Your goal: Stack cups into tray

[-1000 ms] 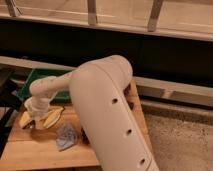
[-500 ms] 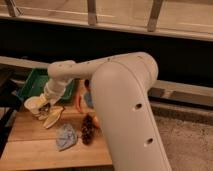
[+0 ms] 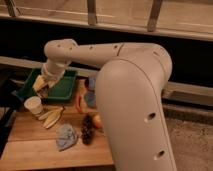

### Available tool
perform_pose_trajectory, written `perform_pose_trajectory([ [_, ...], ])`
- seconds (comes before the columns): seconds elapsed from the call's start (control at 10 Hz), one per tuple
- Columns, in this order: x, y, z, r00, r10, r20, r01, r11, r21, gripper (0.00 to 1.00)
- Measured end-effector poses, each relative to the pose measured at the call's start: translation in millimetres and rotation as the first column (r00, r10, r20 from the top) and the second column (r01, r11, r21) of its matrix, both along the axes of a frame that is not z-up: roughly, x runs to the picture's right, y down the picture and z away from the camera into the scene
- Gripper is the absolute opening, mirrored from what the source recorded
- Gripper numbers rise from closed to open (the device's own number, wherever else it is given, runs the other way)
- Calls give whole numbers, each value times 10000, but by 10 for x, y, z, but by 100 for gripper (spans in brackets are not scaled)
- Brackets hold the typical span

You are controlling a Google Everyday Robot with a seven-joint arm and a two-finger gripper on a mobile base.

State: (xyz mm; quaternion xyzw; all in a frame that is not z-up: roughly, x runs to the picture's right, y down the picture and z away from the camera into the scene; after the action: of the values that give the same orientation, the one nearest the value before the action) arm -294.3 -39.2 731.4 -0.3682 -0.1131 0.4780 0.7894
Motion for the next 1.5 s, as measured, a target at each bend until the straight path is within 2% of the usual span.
perform_pose_trajectory([
  [0.1,-173,-91,-5,9997,-93,234,88,9997,222,0],
  [0.3,-337,-152,50,9985,-154,524,131,9990,435,0],
  [0.6,-437,-152,81,9957,-252,889,206,9984,521,0],
  [0.8,-701,-11,145,9900,-500,1319,466,9985,287,0],
  [1.1,-940,218,329,9814,-703,1786,745,9971,-172,0],
  [1.4,-1045,402,481,9780,-833,1912,964,9935,-606,0],
  [1.5,-1039,481,585,9790,-868,1846,1028,9916,-788,0],
])
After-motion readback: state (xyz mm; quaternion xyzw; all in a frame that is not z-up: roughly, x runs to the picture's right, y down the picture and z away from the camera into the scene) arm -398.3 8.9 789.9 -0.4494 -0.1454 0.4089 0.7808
